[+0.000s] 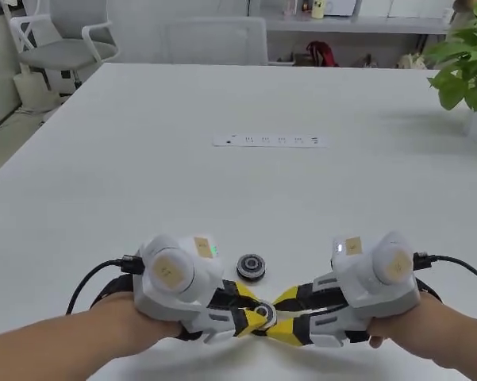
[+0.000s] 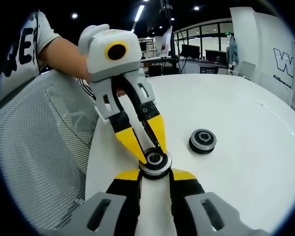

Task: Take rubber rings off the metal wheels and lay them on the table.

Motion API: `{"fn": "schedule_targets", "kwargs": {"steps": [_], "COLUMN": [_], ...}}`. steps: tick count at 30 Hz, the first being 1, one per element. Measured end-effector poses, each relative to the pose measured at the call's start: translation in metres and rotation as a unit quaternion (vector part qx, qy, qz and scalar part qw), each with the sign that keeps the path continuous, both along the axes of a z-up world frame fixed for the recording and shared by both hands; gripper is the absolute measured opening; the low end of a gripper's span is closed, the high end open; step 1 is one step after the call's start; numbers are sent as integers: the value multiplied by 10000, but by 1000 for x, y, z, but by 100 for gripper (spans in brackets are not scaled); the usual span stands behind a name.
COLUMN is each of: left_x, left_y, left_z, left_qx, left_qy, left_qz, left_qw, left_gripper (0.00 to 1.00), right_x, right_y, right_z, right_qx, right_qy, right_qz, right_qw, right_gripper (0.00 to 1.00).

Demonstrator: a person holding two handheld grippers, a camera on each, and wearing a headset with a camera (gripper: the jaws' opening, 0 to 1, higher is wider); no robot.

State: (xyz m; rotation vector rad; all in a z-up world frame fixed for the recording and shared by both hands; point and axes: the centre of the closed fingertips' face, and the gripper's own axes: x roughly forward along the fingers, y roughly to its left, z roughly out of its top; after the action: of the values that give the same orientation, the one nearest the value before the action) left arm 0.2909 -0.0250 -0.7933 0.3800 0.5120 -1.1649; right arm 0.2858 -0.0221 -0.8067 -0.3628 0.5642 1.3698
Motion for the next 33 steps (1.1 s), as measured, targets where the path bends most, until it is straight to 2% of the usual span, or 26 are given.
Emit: {"fn": "schedule_targets", "kwargs": {"steps": [6, 9, 11, 16, 27, 31, 33], "left_x": [0, 0, 0, 0, 0, 0, 0], "left_y": [0, 0, 0, 0, 0, 0, 0], "left_z": [0, 0, 0, 0, 0, 0, 0], "left_qx": [-13, -12, -15, -10, 68, 76, 82], "left_qy": [2, -2, -1, -2, -54, -62, -68], "left_qz": [1, -6, -7, -4, -18, -18, -24], "left_qw": [10000, 10000, 10000, 10000, 10000, 9999, 9999], "left_gripper": [13, 13, 13, 13, 12, 12, 12], "right_x": [0, 1, 1, 2, 5, 6, 6], "right_y": [-1, -6, -8, -8, -10, -12, -12], "right_z": [0, -2, -2, -2, -2, -1, 0], "right_qx": [-10, -75, -62, -65, 55, 121, 145], "right_qy": [23, -14, 90, 136, 594, 860, 922], "right_qz": [-13, -1, -90, -128, -482, -682, -735], "right_qw": [10000, 10000, 9999, 9998, 9971, 9939, 9929], "right_gripper": [17, 11, 7, 5, 0, 0, 0]}}
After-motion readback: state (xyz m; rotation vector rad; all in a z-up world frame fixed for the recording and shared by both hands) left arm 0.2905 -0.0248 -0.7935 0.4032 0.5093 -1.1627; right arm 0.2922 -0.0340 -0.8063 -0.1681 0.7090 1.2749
